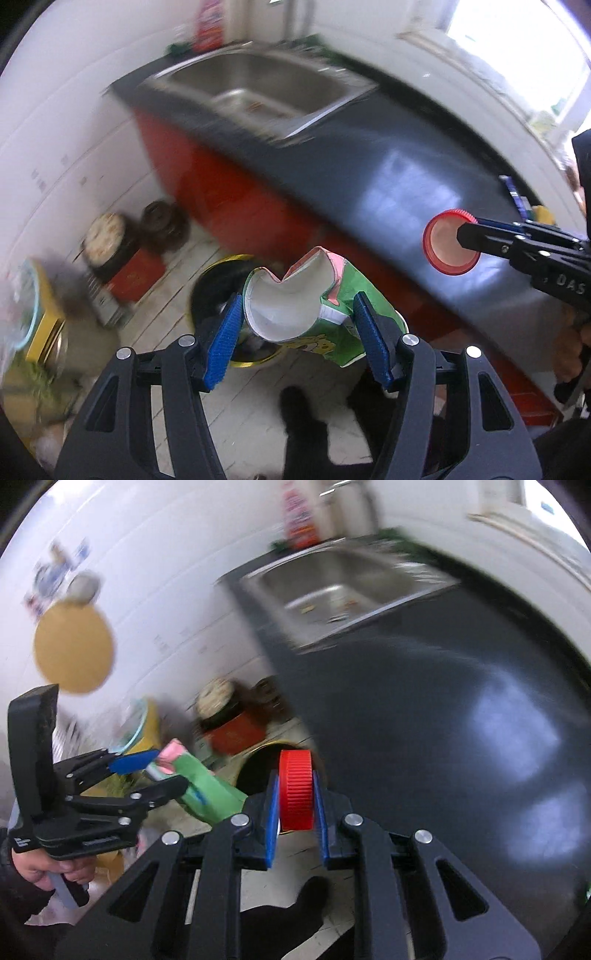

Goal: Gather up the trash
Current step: 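Carry the carton and red cap over the bin and open both tools, then move both tools back over the counter trash, then grasp the yellow sponge with the left tool while the right tool grasps the pale green plastic piece, then carry the sponge and plastic piece over the bin and open both tools, then move both tools back over the counter trash, then grasp the blue toothpaste tube with the left tool while the right tool grasps the crumpled foil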

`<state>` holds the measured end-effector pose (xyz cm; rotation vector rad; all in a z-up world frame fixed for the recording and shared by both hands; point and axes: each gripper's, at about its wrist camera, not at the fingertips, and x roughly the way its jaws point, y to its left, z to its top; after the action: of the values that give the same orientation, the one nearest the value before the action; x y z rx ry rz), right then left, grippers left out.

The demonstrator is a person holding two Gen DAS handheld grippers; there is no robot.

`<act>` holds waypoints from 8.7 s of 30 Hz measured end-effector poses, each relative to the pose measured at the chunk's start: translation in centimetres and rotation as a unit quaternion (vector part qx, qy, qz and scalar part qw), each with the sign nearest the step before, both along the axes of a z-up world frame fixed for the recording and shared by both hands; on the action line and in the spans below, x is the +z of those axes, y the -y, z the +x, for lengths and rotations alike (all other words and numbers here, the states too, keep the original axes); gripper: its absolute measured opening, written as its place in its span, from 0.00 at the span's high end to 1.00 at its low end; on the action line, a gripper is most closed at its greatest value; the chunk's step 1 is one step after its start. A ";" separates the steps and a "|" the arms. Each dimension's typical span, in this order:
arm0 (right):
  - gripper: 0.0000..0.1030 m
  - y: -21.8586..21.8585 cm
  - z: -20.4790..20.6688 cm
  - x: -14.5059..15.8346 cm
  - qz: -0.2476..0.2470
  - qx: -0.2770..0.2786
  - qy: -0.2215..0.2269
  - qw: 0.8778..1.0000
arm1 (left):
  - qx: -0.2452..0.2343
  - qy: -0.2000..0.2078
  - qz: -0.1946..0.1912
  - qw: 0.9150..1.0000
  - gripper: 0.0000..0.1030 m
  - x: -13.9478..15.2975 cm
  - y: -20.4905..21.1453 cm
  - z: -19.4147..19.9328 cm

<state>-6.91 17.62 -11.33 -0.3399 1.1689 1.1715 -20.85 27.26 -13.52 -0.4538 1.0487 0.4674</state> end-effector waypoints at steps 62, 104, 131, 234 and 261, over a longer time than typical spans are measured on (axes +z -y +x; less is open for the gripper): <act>0.19 44.9 14.9 8.0 -0.052 -0.470 0.162 0.866 | -0.362 0.085 0.047 0.927 0.06 4.3 29.5 29.6; 0.67 43.9 20.9 -8.1 -0.105 -0.192 0.082 0.972 | -0.401 0.045 -0.033 0.914 0.45 -3.7 42.6 46.9; 0.67 34.4 11.4 1.6 -0.060 -0.271 0.112 0.954 | -0.330 0.048 0.027 0.943 0.45 0.9 26.4 23.3; 0.24 46.4 28.4 -0.4 -0.080 -0.377 0.095 0.918 | -0.222 0.020 -0.054 0.973 0.08 -3.8 33.9 44.9; 0.75 43.5 33.6 -8.4 -0.123 -0.285 0.093 0.946 | -0.181 -0.016 -0.053 0.982 0.94 -8.0 37.3 58.0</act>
<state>26.70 -25.85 -19.77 -0.2676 1.1434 0.4793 37.20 -10.01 -21.53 -0.3394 1.1612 0.0955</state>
